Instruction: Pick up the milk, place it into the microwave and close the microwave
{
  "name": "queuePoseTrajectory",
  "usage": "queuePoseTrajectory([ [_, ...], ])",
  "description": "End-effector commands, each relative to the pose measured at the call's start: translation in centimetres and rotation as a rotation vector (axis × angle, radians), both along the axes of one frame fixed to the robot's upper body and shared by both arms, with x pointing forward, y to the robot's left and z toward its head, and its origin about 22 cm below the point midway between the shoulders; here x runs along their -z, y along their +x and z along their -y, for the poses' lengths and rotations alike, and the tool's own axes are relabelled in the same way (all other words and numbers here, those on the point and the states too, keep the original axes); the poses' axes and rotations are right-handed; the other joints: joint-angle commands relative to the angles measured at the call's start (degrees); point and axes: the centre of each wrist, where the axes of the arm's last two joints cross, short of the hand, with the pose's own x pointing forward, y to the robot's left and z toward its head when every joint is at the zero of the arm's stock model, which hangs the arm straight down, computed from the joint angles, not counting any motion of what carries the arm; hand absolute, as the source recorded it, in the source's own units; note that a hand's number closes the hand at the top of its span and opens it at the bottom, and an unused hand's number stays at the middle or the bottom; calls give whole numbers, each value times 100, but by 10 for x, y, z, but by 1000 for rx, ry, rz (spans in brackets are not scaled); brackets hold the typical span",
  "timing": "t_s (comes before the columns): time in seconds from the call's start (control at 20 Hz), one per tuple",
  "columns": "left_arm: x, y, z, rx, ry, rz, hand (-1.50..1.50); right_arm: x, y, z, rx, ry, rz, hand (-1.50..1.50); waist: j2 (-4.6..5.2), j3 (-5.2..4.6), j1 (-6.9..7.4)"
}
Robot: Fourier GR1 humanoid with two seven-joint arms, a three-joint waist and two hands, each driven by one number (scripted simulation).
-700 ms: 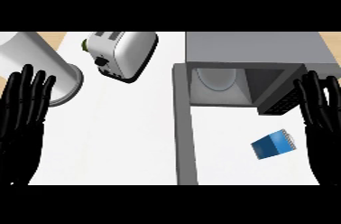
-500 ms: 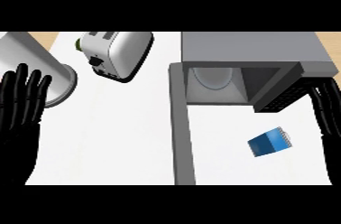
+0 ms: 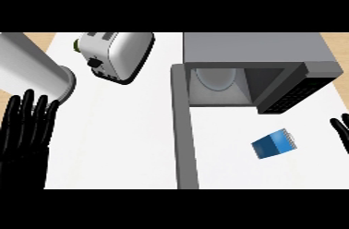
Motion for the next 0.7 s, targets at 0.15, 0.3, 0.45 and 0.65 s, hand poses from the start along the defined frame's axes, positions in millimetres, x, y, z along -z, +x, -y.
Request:
queuePoseTrajectory([
  [0.15, 27, -19, 3, 5, -35, -7, -150, 16, -17, -4, 1, -5, -65, -150, 11, -5, 21],
  [0.3, 48, -32, -8, 6, -39, -22, -150, 23, -22, 25, 11, -8, -67, -150, 10, -5, 17],
  [0.45, 37, -53, -2, 16, -45, -17, -150, 57, -14, 33, 12, 10, -113, -150, 9, -2, 48],
  [0.65, 33, -64, -4, 14, -56, -9, -150, 87, -18, 30, 22, 25, -158, -150, 9, -1, 55],
])
